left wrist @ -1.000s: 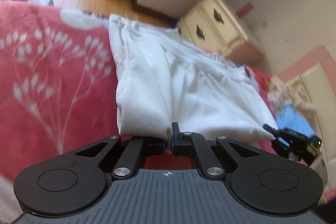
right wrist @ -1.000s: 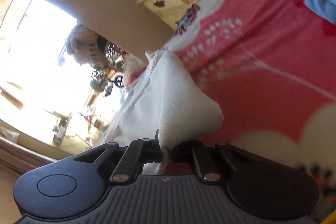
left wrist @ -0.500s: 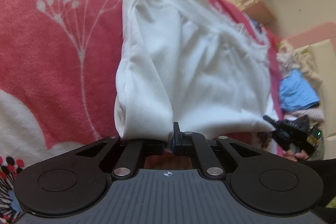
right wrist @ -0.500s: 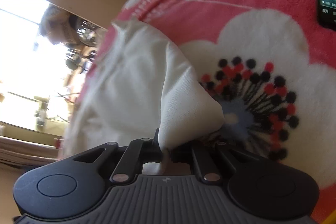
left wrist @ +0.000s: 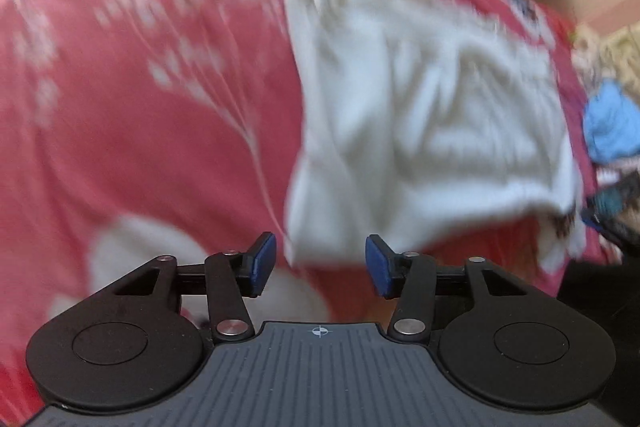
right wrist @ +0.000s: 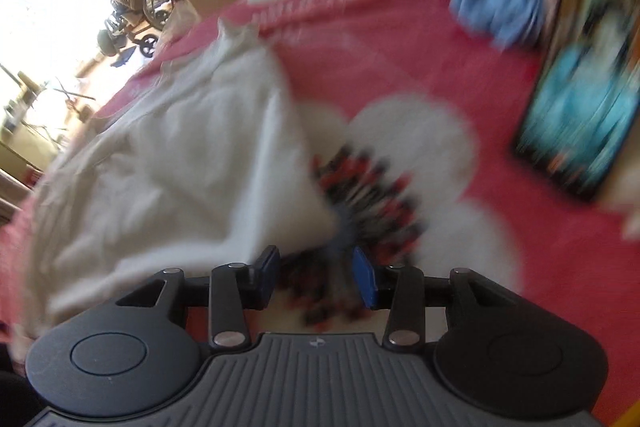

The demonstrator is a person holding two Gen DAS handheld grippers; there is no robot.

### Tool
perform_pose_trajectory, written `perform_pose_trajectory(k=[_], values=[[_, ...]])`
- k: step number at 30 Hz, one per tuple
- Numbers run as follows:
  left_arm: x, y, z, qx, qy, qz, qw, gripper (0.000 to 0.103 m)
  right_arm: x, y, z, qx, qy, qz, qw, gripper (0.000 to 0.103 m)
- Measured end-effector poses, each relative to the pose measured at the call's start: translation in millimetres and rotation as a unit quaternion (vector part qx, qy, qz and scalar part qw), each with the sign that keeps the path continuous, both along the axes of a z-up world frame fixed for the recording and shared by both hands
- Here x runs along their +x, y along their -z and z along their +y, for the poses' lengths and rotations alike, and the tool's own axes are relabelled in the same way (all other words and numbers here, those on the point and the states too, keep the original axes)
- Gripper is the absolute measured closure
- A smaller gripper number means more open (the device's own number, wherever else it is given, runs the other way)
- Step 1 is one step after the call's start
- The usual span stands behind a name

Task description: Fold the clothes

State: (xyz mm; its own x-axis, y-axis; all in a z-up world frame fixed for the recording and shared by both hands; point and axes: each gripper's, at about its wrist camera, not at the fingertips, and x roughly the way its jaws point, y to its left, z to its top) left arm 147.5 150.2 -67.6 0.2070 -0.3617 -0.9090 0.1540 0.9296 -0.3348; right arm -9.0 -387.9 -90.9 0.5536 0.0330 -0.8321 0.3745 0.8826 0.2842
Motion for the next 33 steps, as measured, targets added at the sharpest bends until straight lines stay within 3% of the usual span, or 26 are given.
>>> perform_pose_trajectory(k=[2, 4, 10, 17, 20, 24, 28, 33], values=[[9.2, -11.2, 6.1, -0.005, -0.017, -0.043, 0.9989, 0.049, 3.1, -14.5, -6.4, -0.031, 0.001, -0.027, 0.999, 0.059], [23.5, -13.6, 2.4, -0.010, -0.028, -0.076, 0.9966, 0.048, 21.1, -22.4, -12.7, -0.027, 0.002, -0.059, 0.998, 0.059], [77.0, 13.1, -41.0, -0.017, -0.019, -0.124, 0.9919, 0.048, 102.1, -26.7, -10.5, -0.012, -0.050, -0.128, 0.991, 0.060], [106.3, 23.8, -72.9, 0.022, 0.031, -0.167, 0.9853, 0.048, 193.8, -9.7, 2.3, -0.045, -0.124, -0.127, 0.983, 0.062], [112.5, 26.4, -73.7, 0.033, 0.039, -0.179, 0.9826, 0.049, 215.0, -4.7, 3.7, -0.056, -0.143, -0.121, 0.981, 0.064], [122.6, 31.5, -71.0, 0.028, 0.034, -0.187, 0.9813, 0.050, 227.5, -2.0, 4.8, -0.069, -0.158, -0.120, 0.978, 0.065], [129.3, 40.1, -75.8, 0.046, 0.049, -0.180, 0.9814, 0.062, 227.2, 0.4, 6.8, -0.069, -0.158, -0.118, 0.978, 0.065], [131.9, 45.1, -79.2, 0.053, 0.056, -0.182, 0.9803, 0.063, 222.5, 6.3, 8.9, -0.056, -0.158, -0.117, 0.979, 0.065]])
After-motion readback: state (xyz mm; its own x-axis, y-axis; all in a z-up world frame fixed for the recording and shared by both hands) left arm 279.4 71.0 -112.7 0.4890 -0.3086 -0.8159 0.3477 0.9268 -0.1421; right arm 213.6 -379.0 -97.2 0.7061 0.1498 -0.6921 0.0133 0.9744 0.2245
